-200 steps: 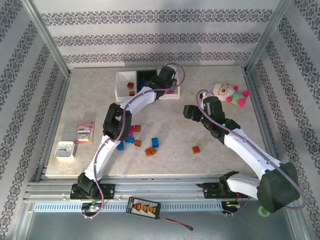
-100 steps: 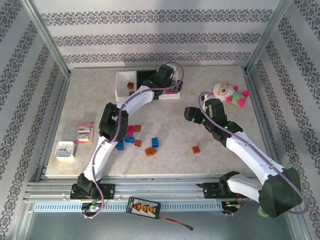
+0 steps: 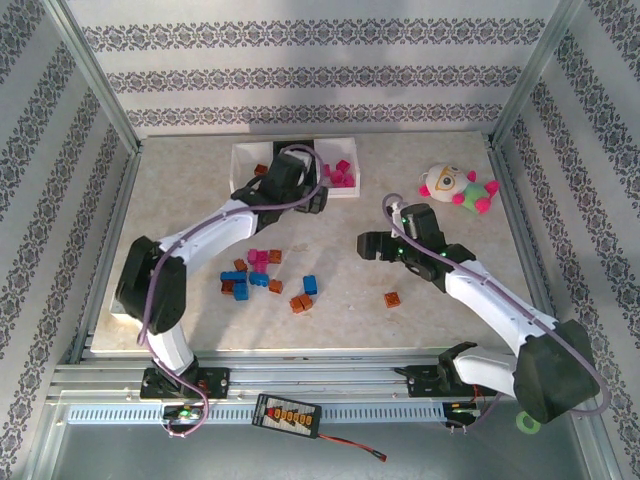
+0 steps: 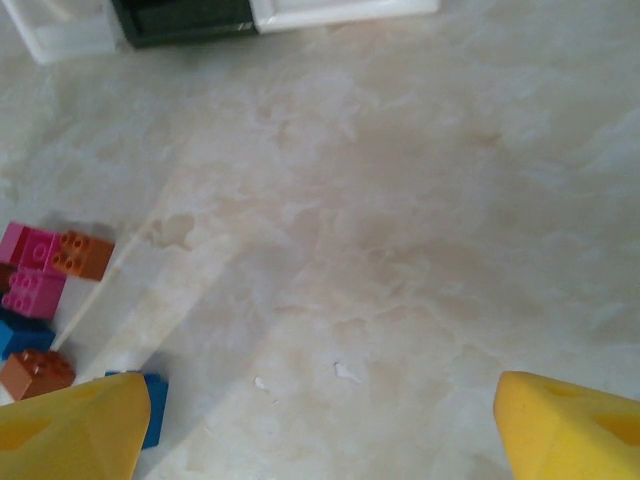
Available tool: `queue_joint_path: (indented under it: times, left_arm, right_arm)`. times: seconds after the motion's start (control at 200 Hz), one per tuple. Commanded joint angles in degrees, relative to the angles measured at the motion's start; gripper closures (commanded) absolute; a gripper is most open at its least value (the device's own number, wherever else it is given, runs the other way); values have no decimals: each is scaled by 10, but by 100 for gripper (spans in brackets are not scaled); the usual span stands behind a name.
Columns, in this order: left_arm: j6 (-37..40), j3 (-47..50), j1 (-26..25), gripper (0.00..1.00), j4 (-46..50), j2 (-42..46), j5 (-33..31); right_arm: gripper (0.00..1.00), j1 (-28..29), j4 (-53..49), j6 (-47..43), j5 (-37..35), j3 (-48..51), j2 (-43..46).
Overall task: Sort the legos into containers by color
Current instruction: Pick up the lego from the middle-left of the table.
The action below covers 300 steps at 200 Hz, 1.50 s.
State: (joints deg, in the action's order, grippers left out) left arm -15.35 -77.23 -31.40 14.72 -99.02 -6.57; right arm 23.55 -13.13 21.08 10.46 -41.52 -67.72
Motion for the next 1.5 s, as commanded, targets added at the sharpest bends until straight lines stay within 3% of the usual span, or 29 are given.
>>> queue_joint_path:
  times: [0.0,0.135,0.325,0.624,0.769,1.059,1.493]
  left_arm:
    - [-97,52,3,0,103,64,-54]
    - [-199,118,3,4,187,139,-86]
    - [-286,200,23,19,238,207,-95]
    - [-390,247,106,37,258,217,-22]
    - [-396,262,128,51,212,200,44]
    - [-332,220,141,65,239,125,46]
    - [-311,219,149,60,204,76,86]
  right_arm:
    - [10,16,2,-25,33,-26,-19]
    - [10,30,6,-30,38,-42,-45]
    - [9,72,12,-68,48,-92,-82]
    - [8,118,8,-90,31,-130,-115]
    - [8,126,9,-90,16,-130,-118]
    - [8,130,6,-91,2,-133,-118]
    - [8,132,3,-97,-9,-127,-116]
